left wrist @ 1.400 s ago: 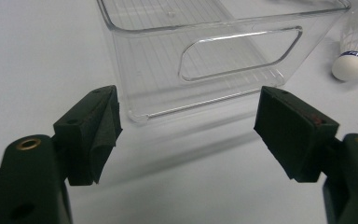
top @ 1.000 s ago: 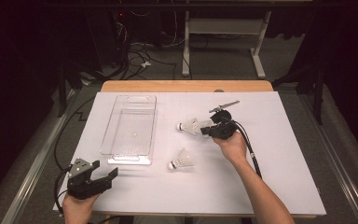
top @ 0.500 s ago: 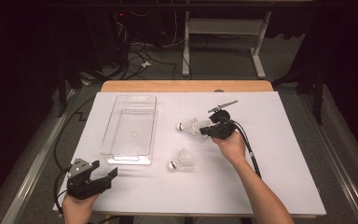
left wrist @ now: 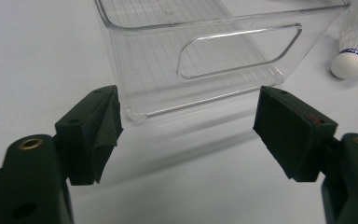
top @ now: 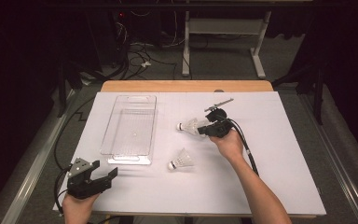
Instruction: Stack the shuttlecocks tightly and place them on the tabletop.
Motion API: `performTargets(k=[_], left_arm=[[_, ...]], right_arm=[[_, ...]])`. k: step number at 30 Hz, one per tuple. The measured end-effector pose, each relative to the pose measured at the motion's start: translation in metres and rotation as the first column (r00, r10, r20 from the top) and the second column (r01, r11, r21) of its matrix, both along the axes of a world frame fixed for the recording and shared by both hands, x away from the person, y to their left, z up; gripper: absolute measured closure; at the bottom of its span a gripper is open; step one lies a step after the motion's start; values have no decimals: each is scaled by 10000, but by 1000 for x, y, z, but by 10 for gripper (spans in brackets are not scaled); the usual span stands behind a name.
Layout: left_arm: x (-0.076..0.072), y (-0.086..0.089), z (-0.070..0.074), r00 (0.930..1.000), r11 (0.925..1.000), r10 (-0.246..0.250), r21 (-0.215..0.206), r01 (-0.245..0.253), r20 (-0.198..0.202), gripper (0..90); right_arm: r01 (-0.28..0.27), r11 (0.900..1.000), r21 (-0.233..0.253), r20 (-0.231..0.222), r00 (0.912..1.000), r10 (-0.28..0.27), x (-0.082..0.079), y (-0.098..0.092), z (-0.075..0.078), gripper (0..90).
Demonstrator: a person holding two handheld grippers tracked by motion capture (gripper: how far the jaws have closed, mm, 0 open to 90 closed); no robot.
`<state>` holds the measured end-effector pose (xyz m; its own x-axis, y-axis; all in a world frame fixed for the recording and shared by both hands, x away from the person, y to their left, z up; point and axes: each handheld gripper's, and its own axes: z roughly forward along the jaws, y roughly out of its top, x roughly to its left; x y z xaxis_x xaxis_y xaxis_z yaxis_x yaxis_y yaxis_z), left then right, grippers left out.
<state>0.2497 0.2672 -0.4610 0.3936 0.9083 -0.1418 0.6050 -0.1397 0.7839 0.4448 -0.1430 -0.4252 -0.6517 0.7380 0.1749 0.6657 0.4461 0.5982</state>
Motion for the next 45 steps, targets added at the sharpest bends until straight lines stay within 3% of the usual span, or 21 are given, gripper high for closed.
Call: performTargets(k=[9,17,45], left_arm=[[0,-1,0,10000,10000,-13,6,13,4,243],[0,-3,-1,10000,10000,-48,25,48,-29,245],[2,-5,-1,9999,9999,-100,46,100,-91,245]], right_arm=[[-151,9999,19,-136,9998,151,1,5,-2,900],[-338,9990,-282,-111,9994,335,4,11,-2,900],[-349,9991,-229,-113,9993,346,10,14,-7,900]])
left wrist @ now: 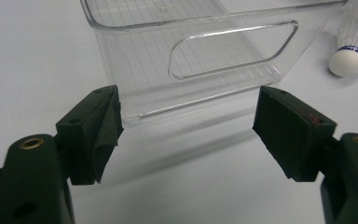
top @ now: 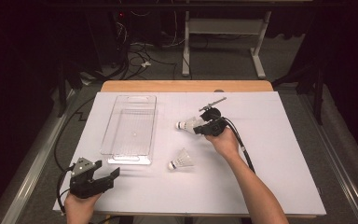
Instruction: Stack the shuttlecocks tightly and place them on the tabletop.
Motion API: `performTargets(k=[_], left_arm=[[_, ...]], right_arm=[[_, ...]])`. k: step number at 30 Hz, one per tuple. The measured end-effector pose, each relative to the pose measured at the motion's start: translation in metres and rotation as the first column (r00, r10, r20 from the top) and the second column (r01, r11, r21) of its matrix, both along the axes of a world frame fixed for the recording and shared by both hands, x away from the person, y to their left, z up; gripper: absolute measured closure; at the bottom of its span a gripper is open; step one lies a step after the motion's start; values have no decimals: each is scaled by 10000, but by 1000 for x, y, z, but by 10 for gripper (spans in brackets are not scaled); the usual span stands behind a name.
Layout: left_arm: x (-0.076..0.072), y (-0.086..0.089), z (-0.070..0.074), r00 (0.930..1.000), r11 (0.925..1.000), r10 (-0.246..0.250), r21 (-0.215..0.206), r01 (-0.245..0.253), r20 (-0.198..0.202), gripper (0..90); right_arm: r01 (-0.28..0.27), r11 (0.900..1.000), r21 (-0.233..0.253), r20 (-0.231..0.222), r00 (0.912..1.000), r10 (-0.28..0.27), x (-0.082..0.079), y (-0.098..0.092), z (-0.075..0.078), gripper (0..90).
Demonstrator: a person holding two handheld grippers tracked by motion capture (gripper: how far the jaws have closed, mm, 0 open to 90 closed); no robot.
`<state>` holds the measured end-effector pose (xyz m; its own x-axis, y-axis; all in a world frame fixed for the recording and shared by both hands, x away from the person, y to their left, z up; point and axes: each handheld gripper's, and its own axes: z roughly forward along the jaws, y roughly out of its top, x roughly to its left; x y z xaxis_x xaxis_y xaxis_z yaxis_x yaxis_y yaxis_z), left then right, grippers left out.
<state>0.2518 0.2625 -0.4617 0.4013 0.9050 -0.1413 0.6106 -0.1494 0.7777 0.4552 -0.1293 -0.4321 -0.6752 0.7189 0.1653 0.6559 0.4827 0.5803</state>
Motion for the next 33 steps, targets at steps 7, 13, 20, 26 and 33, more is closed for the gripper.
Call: performTargets(k=[7,13,20,26,33], left_arm=[[0,0,0,10000,10000,-3,22,3,19,246],[0,-1,0,10000,10000,-60,50,60,75,250],[-1,0,1,10000,10000,-41,40,41,64,250],[0,-1,1,9999,10000,-84,29,83,88,250],[0,-1,1,10000,10000,-63,4,63,73,250]], right_arm=[[15,10000,-34,110,9999,-15,0,2,-2,898],[65,9998,-192,105,9999,-63,-1,3,-2,894],[131,9997,-222,197,9997,-127,-1,5,-4,871],[191,9994,-287,158,9997,-186,-1,5,-5,836],[239,9991,-349,247,9994,-230,-2,6,-5,798]])
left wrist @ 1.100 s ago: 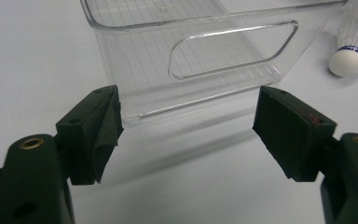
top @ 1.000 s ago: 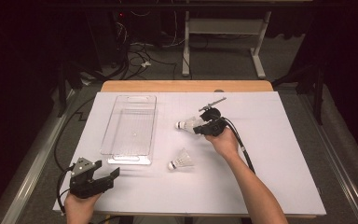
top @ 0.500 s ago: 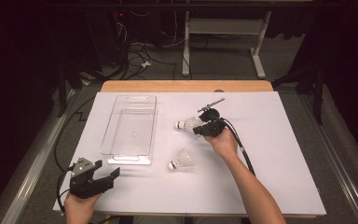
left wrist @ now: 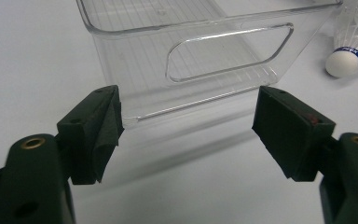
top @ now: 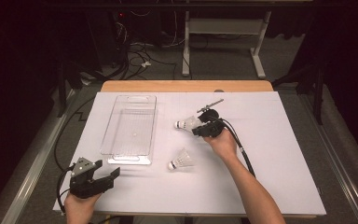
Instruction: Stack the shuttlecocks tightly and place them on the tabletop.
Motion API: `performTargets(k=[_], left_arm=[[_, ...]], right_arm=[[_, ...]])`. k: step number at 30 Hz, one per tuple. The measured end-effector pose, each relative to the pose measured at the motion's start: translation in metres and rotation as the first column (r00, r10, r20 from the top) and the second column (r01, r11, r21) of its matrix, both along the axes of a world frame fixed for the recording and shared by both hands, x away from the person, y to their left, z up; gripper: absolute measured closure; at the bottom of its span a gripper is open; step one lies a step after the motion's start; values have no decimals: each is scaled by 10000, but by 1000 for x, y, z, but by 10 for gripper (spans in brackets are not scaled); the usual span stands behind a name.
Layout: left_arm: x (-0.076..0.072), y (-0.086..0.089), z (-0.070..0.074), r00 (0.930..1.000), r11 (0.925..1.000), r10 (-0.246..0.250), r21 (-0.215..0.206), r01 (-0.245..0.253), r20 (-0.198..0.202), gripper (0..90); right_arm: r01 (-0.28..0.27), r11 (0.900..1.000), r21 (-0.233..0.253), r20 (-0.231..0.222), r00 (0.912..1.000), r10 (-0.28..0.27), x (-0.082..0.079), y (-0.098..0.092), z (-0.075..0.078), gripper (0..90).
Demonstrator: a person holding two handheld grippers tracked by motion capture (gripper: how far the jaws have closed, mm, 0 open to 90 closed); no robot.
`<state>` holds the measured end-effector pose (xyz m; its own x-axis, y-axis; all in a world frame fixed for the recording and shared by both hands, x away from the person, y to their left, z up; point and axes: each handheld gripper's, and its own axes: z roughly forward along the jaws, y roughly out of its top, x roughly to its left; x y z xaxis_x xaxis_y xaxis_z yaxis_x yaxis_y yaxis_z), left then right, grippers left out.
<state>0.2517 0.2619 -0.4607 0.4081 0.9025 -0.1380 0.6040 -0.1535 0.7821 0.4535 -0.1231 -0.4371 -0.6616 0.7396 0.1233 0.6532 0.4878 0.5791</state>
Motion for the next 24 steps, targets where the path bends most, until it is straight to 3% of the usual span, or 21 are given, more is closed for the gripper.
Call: performTargets(k=[24], left_arm=[[1,-2,0,10000,10000,-15,19,15,-13,250]], right_arm=[[413,9991,-127,164,9990,-411,-3,-4,0,583]])
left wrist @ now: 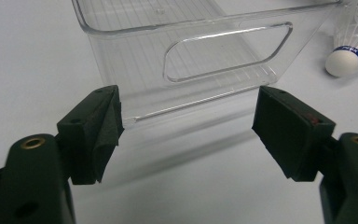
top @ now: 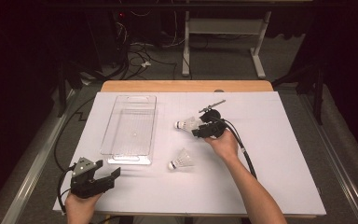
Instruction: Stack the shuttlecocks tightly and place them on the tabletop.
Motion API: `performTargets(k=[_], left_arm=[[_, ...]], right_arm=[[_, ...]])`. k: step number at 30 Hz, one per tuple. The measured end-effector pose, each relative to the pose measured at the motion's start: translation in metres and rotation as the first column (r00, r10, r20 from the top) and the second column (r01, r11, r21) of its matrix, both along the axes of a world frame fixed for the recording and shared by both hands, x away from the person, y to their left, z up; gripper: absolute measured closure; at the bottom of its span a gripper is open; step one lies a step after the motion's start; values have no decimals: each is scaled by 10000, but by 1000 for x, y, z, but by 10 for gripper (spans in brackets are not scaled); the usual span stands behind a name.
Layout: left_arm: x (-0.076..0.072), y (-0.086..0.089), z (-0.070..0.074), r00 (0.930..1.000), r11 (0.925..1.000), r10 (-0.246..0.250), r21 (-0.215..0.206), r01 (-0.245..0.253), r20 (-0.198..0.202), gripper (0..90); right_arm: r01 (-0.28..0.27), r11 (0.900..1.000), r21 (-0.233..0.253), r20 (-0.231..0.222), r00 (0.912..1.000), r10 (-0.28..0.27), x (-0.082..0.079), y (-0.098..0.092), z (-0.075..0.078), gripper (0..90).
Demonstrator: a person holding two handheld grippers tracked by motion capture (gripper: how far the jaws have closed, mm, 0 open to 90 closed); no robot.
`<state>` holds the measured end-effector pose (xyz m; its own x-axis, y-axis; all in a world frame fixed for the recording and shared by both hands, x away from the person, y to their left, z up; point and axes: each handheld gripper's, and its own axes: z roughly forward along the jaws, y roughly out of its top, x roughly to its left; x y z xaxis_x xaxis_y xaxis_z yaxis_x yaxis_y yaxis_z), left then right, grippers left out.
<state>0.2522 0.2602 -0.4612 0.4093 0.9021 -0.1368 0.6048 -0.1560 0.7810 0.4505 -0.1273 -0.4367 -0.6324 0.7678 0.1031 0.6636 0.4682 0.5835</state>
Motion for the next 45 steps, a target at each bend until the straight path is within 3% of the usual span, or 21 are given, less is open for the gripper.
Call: performTargets(k=[26,45], left_arm=[[0,0,0,10000,10000,-18,-30,18,-6,250],[1,0,-1,10000,9999,-2,-125,2,-14,251]], right_arm=[[365,9992,142,260,9990,-369,-12,-18,2,548],[377,9990,244,842,9957,-396,-23,-26,2,501]])
